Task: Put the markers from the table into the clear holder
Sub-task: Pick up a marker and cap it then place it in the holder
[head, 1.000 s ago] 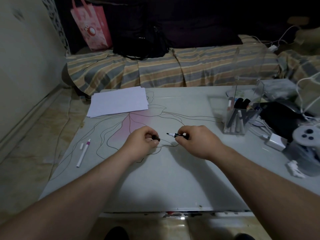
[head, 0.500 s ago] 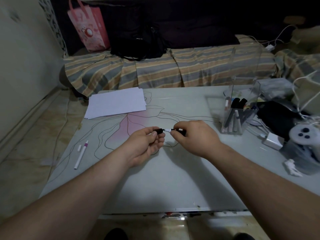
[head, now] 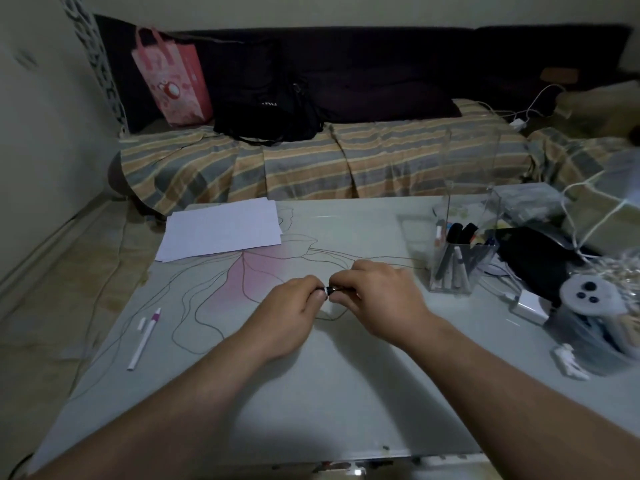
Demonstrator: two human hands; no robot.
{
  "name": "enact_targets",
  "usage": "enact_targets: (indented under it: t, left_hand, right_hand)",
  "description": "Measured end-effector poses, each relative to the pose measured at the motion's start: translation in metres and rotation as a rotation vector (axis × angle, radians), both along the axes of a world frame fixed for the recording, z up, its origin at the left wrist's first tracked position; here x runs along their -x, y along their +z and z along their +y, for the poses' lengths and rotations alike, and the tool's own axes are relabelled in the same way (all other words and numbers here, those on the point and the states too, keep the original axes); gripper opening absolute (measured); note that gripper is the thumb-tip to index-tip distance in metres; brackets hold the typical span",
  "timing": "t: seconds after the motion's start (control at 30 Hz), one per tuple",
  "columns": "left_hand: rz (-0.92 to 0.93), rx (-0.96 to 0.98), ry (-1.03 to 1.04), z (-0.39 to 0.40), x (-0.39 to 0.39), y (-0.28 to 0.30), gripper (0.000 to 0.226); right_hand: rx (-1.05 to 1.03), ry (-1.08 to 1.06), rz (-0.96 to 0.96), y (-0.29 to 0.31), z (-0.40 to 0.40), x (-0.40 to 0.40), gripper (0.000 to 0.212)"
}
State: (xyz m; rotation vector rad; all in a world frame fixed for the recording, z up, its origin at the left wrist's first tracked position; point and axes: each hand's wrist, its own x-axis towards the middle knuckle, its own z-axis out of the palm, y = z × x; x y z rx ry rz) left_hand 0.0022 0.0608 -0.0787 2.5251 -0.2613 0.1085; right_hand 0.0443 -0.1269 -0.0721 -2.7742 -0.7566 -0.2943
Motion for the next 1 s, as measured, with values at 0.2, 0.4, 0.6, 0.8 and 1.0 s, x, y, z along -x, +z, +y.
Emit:
enact_targets:
  t: [0.2, 0.4, 0.6, 0.8, 1.0]
  left_hand:
    - [0.023, 0.035, 0.008, -0.012, 0.003, 0.006, 0.024]
    - [-0.031, 0.062, 0.033, -0.025, 0.004, 0.010, 0.024]
    - [0.023, 0.152, 0.055, -0.043, 0.003, 0.009, 0.019]
    - [0.127, 0.389, 0.190, -0.068, -0.004, 0.002, 0.017]
    - [0.111, 0.424, 0.074, -0.099, -0.011, -0.001, 0.035]
  right_hand:
    - [-0.139, 0.059, 0.150, -0.003, -0.008, 0.001, 0.021]
    - [-0.191, 0.027, 0.117, -0.001, -0.011, 0.002, 0.026]
    - [-0.186, 0.015, 0.238, -0.002, -0.024, 0.005, 0.025]
    - [-0.124, 0.089, 0.455, 0.008, -0.047, -0.005, 0.015]
    - [-0.291, -0.247, 0.166, 0.050, -0.109, -0.043, 0.029]
